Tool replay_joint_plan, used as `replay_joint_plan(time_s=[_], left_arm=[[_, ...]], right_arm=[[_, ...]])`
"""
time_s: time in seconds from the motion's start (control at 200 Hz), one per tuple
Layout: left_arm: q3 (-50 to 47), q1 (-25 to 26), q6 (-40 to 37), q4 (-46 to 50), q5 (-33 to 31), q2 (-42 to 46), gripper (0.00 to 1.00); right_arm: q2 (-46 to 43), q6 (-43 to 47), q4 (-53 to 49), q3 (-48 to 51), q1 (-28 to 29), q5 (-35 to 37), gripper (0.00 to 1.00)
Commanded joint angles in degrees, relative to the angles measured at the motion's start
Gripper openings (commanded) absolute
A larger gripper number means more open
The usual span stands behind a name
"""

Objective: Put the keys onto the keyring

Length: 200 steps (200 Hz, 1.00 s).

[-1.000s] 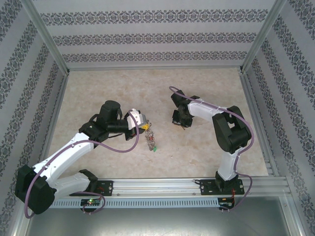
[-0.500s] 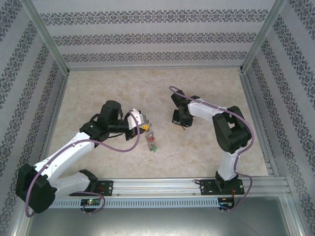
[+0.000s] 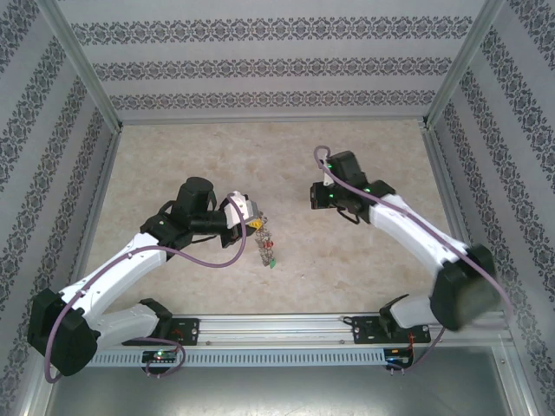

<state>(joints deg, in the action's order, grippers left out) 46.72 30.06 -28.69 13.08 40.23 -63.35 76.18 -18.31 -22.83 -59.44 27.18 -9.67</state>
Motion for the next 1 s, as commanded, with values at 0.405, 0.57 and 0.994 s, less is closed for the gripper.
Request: replay_joint_plan(time_s=[0.405,0.57,0.994], left_arm=[[1.3,1.0,3.5,-6.7,2.7,3.3,0.00],[2.5,1.5,1.6,-4.9,3.1,2.1,0.00],[2.7,2.8,2.2,-4.9,1.6,1.2,0.00]], right_arm=[[-12.8,42.6,3.4,3.2,1.5,-39.4,0.00],[-12.0,46.6,-0.9,0.1,6.4,-32.0,0.00],[-6.9,46.1,1.8,-3.2,15.7,-25.4,0.00]])
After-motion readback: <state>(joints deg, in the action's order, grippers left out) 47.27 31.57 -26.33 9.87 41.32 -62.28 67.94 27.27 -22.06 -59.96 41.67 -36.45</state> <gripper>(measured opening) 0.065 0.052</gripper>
